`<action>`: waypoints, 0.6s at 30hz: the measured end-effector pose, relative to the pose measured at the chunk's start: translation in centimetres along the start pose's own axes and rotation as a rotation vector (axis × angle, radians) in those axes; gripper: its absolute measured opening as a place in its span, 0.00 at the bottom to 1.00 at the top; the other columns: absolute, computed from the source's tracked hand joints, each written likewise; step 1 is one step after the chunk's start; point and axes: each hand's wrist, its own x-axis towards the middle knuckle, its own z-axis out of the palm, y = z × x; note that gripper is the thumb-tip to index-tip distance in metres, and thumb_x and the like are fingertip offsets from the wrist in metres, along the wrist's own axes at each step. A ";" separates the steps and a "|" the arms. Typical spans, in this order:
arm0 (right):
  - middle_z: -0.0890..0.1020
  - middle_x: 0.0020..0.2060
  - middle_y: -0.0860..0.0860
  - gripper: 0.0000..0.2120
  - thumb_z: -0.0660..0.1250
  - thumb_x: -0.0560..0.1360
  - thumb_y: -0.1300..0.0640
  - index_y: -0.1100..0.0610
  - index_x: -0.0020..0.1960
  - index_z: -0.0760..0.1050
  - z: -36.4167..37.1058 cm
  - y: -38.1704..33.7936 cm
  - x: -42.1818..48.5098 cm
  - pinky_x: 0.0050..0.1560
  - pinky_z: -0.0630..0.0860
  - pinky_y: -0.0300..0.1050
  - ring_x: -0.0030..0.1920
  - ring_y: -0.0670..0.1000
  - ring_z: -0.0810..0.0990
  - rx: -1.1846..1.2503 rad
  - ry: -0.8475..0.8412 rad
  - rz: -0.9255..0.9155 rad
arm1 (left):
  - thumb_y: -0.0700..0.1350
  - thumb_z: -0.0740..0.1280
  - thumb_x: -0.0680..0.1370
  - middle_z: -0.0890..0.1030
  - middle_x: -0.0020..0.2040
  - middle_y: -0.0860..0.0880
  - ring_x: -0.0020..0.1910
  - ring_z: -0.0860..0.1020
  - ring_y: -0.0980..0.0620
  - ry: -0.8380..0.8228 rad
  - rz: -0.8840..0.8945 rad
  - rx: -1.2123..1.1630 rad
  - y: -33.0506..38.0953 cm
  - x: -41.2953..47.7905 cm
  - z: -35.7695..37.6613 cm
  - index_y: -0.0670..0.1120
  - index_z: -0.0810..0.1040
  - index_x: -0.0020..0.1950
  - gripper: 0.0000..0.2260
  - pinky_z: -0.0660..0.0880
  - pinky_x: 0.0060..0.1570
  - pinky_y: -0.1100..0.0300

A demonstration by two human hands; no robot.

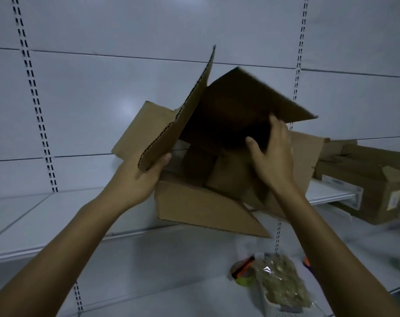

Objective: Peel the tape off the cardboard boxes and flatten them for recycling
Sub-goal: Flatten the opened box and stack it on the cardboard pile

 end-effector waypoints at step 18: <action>0.80 0.41 0.56 0.14 0.63 0.75 0.60 0.52 0.59 0.75 -2.1 5.4 -2.1 0.36 0.72 0.48 0.40 0.60 0.78 -0.361 -0.098 -0.179 | 0.54 0.56 0.81 0.73 0.67 0.52 0.57 0.74 0.50 -0.441 0.276 0.844 -1.1 3.0 -4.2 0.80 0.40 0.64 0.29 0.72 0.51 0.54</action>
